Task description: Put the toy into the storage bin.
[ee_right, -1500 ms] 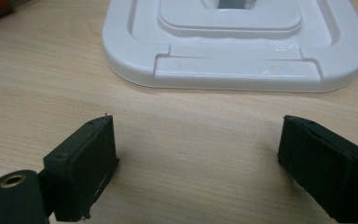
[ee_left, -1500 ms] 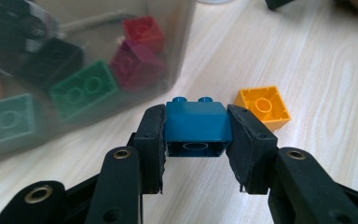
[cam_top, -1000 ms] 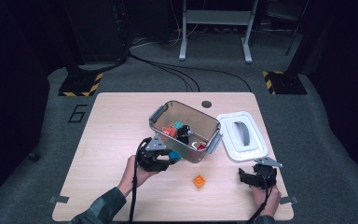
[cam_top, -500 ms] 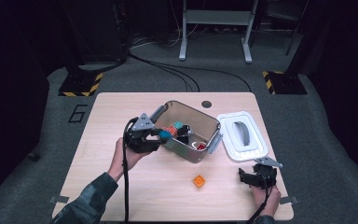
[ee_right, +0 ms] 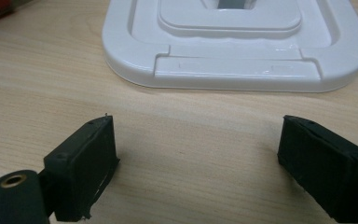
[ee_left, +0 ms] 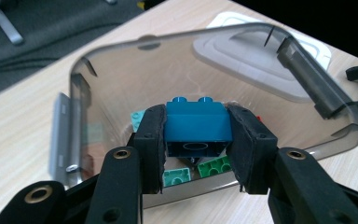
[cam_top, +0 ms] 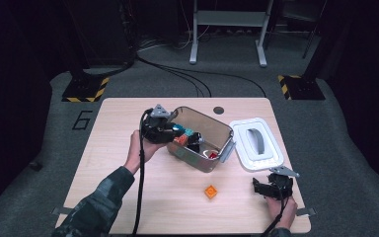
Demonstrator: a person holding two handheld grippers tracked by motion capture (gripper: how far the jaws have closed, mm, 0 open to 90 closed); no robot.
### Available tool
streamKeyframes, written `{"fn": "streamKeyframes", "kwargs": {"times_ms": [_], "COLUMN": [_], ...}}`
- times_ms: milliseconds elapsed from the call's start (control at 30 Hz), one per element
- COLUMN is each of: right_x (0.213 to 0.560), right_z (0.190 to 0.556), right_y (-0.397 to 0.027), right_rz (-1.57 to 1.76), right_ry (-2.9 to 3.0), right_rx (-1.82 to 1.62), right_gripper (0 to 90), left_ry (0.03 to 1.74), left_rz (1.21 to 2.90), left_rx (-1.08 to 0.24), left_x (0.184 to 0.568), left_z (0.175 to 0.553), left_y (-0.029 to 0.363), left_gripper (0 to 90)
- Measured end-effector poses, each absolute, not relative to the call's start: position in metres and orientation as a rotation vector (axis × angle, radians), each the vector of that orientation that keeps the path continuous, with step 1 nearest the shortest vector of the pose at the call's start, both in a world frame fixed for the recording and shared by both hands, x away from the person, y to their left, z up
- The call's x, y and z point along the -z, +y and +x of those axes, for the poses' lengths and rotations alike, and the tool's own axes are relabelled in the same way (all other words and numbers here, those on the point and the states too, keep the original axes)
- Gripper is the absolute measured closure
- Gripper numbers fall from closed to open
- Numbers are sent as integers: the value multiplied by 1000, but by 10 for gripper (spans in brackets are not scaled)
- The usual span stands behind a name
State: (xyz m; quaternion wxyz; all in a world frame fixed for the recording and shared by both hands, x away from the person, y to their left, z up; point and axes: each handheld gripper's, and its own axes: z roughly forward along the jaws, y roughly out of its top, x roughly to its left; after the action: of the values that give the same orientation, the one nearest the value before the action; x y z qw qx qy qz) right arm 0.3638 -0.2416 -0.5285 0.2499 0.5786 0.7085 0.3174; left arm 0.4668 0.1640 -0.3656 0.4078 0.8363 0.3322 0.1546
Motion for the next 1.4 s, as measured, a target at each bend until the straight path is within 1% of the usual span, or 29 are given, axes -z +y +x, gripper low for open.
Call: {"fn": "streamKeyframes", "kwargs": {"times_ms": [333, 567, 667, 833, 967, 1133, 1400], "right_x": [529, 529, 529, 529, 528, 528, 529], "right_z": [364, 364, 364, 364, 364, 364, 364], "right_y": [-242, -242, -242, -242, -242, -242, -241], "right_rz": [1575, 1575, 1575, 1575, 1575, 1575, 1575], "right_ry": [1929, 1929, 1929, 1929, 1929, 1930, 1928], "right_rx": [-864, -864, -864, -864, -864, -863, -862], "right_gripper": [106, 106, 106, 106, 106, 106, 106], "left_ry": [887, 890, 890, 872, 855, 828, 806], "left_rz": [2199, 2223, 2224, 2208, 2176, 2170, 2179], "left_rx": [-341, -316, -308, -352, -384, -402, -399], "left_x": [382, 385, 384, 375, 369, 371, 391], "left_z": [473, 473, 471, 460, 445, 426, 401], "left_y": [156, 155, 155, 156, 158, 162, 159], "left_gripper": [589, 582, 502, 359, 275, 220, 181]}}
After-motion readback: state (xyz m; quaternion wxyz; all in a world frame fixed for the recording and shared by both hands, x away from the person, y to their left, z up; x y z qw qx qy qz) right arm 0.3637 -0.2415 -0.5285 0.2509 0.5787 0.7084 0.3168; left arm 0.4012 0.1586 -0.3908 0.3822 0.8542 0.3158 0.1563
